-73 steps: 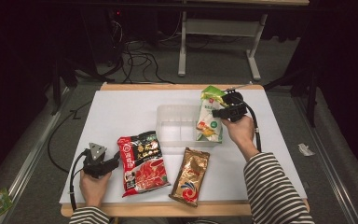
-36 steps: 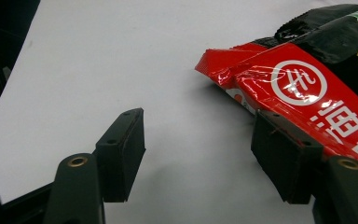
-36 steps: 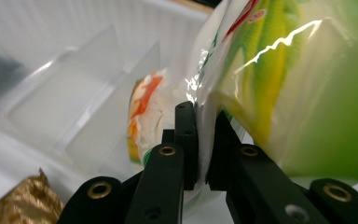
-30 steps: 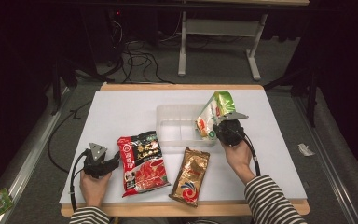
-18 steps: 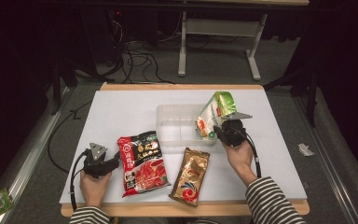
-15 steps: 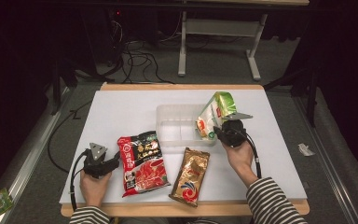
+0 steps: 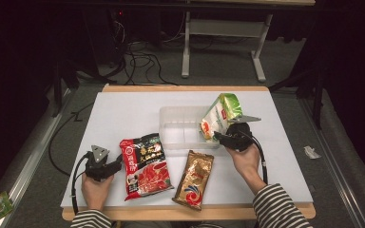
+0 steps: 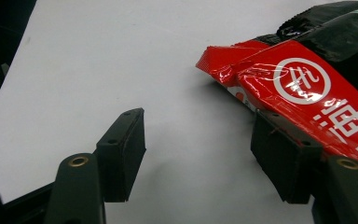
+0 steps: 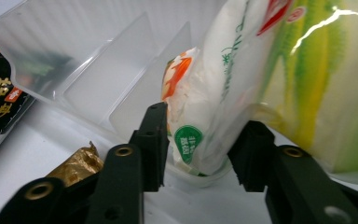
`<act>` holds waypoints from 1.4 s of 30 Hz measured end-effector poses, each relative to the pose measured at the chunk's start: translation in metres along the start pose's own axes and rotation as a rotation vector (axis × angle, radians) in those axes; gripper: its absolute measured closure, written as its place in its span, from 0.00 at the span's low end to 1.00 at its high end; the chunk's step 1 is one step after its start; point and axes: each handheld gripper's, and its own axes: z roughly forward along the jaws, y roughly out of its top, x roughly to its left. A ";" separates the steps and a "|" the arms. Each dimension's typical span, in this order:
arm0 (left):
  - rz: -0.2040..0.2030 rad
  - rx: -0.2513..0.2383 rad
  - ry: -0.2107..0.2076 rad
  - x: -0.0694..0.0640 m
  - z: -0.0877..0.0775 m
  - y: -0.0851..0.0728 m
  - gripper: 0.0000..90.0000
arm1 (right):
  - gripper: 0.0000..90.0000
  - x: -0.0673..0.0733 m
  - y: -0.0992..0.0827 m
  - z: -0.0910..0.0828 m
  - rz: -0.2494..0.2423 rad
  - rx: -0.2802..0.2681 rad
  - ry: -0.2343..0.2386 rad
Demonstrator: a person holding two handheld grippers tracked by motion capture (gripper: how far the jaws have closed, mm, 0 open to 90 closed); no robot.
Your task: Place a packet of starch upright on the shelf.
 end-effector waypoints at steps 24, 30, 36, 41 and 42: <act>-0.010 -0.005 0.003 0.000 0.000 0.000 0.40 | 0.49 -0.002 -0.012 -0.040 0.038 -0.041 0.072; -0.006 0.003 0.003 0.000 0.000 0.000 0.40 | 0.46 0.004 -0.023 -0.048 0.042 -0.031 0.119; -0.002 0.007 0.009 -0.001 0.001 0.000 0.40 | 0.44 0.011 -0.038 -0.041 0.061 0.025 0.164; -0.002 0.006 0.012 -0.001 0.001 0.000 0.40 | 0.41 0.015 -0.051 -0.026 0.085 0.079 0.205; -0.002 0.007 0.011 -0.001 0.001 0.000 0.40 | 0.40 0.016 -0.053 -0.024 0.087 0.087 0.212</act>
